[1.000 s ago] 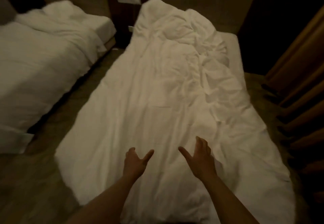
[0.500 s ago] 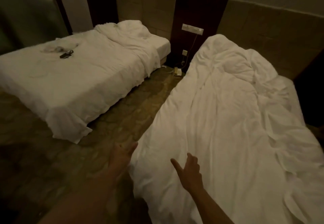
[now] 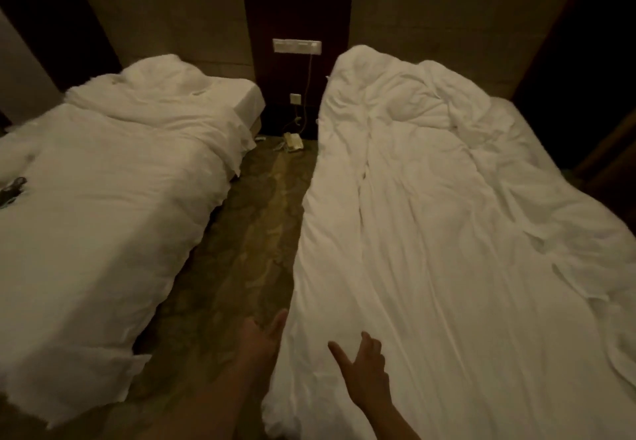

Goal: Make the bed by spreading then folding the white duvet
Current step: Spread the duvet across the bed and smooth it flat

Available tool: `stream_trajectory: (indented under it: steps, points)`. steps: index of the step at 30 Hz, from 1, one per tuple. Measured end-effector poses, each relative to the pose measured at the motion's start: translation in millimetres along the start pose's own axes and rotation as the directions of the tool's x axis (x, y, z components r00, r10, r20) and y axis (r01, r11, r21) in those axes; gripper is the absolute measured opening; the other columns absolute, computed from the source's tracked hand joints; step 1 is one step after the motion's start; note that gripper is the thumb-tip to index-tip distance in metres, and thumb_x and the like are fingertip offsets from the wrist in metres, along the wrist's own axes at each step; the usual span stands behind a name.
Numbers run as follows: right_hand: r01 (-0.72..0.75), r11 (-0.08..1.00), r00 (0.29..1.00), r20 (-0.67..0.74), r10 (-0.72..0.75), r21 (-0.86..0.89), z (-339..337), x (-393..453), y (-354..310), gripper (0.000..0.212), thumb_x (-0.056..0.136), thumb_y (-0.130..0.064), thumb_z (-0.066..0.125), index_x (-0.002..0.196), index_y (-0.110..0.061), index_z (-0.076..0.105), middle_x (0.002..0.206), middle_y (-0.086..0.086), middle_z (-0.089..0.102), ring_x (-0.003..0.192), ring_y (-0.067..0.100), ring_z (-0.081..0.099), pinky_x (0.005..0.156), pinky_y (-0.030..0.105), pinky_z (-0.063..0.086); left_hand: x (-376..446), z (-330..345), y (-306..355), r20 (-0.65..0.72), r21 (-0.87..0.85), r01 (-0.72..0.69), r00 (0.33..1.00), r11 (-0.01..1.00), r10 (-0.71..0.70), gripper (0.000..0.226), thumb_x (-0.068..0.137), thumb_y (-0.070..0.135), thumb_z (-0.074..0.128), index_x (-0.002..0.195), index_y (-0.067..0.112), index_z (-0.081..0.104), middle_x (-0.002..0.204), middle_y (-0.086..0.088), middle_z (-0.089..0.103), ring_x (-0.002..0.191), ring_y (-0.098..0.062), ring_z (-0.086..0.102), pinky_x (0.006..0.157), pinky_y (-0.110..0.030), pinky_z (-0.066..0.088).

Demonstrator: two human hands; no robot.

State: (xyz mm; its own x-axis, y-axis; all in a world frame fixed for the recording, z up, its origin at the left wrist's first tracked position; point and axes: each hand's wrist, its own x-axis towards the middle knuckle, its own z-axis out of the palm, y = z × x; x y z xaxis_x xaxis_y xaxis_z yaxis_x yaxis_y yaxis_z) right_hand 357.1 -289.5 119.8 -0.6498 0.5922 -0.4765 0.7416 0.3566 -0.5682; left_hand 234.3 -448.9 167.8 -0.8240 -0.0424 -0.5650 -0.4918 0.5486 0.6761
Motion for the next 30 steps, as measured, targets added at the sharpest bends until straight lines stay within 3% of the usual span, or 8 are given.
stream_trajectory:
  steps: [5, 8, 12, 17, 22, 25, 28, 30]
  points:
    - [-0.206, 0.965, 0.962, -0.148, 0.23, 0.162, 6.2, 18.5, -10.6, 0.097, 0.086, -0.077, 0.046, 0.157, -0.016, 0.02, 0.156, 0.003, 0.028, 0.14, 0.025, 0.035, 0.106, 0.044, 0.037, 103.2, 43.6, 17.4, 0.129, 0.204, -0.09, 0.99, 0.975, 0.064, 0.124, 0.035, 0.099, 0.06, 0.118, 0.007, 0.053, 0.116, -0.015, 0.061, 0.105, -0.035, 0.062, 0.09, -0.049, 0.055]
    - [-0.346, 0.873, 0.882, -0.198, 0.428, 0.344, 19.3, 22.8, -4.7, 0.097, 0.087, -0.076, 0.046, 0.157, -0.014, 0.021, 0.157, 0.006, 0.028, 0.141, 0.028, 0.034, 0.108, 0.046, 0.036, 135.0, 66.2, 38.3, 0.299, 0.296, -0.185, 0.95, 0.937, 0.093, 0.113, 0.057, 0.084, 0.07, 0.133, 0.003, 0.052, 0.13, -0.019, 0.058, 0.115, -0.037, 0.058, 0.098, -0.049, 0.051]
    - [-0.502, 0.707, 0.689, -0.263, 0.675, 0.498, 57.3, 13.1, -11.1, 0.104, 0.08, -0.082, 0.039, 0.155, -0.011, 0.024, 0.154, 0.008, 0.032, 0.138, 0.03, 0.035, 0.106, 0.046, 0.039, 165.4, 88.2, 60.9, 0.472, 0.392, -0.311, 0.876, 0.866, 0.101, 0.105, 0.069, 0.073, 0.073, 0.144, 0.004, 0.048, 0.144, -0.022, 0.048, 0.126, -0.041, 0.051, 0.105, -0.048, 0.046]
    - [-0.512, 0.443, 0.461, -0.2, 0.865, 0.736, 136.1, 3.1, -55.2, 0.093, 0.086, -0.074, 0.048, 0.152, -0.012, 0.03, 0.15, 0.01, 0.036, 0.136, 0.03, 0.033, 0.108, 0.047, 0.037, 183.6, 99.2, 77.5, 0.606, 0.454, -0.416, 0.793, 0.788, 0.069, 0.106, 0.075, 0.066, 0.075, 0.147, -0.002, 0.037, 0.146, -0.023, 0.044, 0.127, -0.043, 0.049, 0.104, -0.051, 0.046]
    - [-0.241, 0.01, 0.243, 0.051, 0.969, 0.971, 199.0, 2.9, -86.4, 0.098, 0.079, -0.073, 0.053, 0.148, -0.004, 0.04, 0.146, 0.018, 0.046, 0.131, 0.033, 0.046, 0.112, 0.041, 0.037, 202.3, 91.7, 46.4, 0.632, 0.502, -0.324, 0.77, 0.802, -0.084, 0.145, 0.043, 0.092, 0.069, 0.152, 0.003, 0.031, 0.139, -0.02, 0.052, 0.117, -0.04, 0.057, 0.097, -0.051, 0.053]
    - [-0.115, -0.133, 0.2, 0.154, 0.968, 0.984, 227.5, 9.7, -70.1, 0.106, 0.076, -0.084, 0.053, 0.148, -0.007, 0.04, 0.148, 0.014, 0.046, 0.13, 0.031, 0.048, 0.113, 0.042, 0.038, 230.6, 102.2, 10.4, 0.586, 0.551, -0.221, 0.789, 0.805, -0.184, 0.171, 0.017, 0.104, 0.059, 0.155, 0.01, 0.025, 0.129, -0.016, 0.057, 0.103, -0.037, 0.062, 0.089, -0.051, 0.057]
    - [0.001, -0.251, 0.126, 0.249, 0.96, 0.968, 259.8, 20.8, -29.5, 0.129, 0.053, -0.105, 0.043, 0.148, -0.019, 0.042, 0.148, 0.007, 0.049, 0.126, 0.031, 0.052, 0.113, 0.05, 0.04, 223.7, 112.5, -5.1, 0.544, 0.513, -0.099, 0.806, 0.852, -0.233, 0.163, 0.029, 0.1, 0.065, 0.159, 0.017, 0.015, 0.142, -0.014, 0.051, 0.114, -0.036, 0.058, 0.091, -0.051, 0.056]
    - [0.199, -0.33, 0.138, 0.308, 0.941, 0.923, 268.1, 26.5, -4.6, 0.128, 0.049, -0.103, 0.055, 0.15, -0.025, 0.039, 0.146, 0.001, 0.051, 0.124, 0.03, 0.054, 0.11, 0.053, 0.043, 208.8, 123.4, -8.9, 0.531, 0.487, -0.004, 0.796, 0.873, -0.292, 0.151, 0.046, 0.091, 0.069, 0.161, 0.016, 0.007, 0.151, -0.012, 0.042, 0.126, -0.035, 0.05, 0.096, -0.052, 0.053]
